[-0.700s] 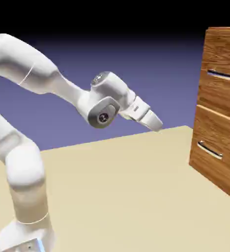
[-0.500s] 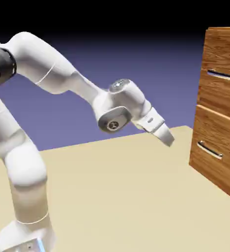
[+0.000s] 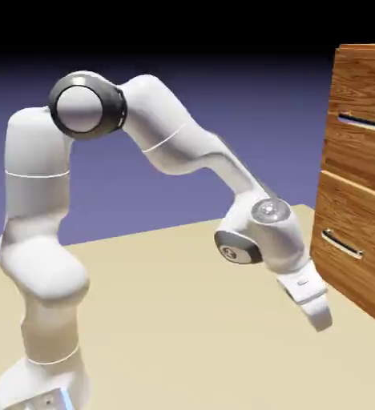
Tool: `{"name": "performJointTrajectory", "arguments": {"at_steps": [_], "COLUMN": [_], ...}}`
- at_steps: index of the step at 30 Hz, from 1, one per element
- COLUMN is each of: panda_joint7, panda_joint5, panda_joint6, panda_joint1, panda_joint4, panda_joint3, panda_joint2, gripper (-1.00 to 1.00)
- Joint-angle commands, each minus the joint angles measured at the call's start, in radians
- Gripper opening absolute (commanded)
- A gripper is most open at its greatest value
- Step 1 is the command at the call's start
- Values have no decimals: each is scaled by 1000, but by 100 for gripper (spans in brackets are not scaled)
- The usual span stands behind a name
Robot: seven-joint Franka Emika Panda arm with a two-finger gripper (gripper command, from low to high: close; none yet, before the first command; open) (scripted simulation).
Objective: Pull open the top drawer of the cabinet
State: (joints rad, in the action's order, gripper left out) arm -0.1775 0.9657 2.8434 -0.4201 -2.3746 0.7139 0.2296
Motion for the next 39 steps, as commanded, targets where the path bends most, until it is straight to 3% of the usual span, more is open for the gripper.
{"name": "performJointTrajectory", "arguments": {"at_steps": [1,39], "panda_joint7": [-41,-1553], "panda_joint5": [44,1633], "panda_joint6": [-9,-327], "panda_joint1": [-18,-690], "panda_joint4": [20,736], "panda_joint3": [32,1207], "panda_joint2": [36,1352], "gripper": [0,0]}}
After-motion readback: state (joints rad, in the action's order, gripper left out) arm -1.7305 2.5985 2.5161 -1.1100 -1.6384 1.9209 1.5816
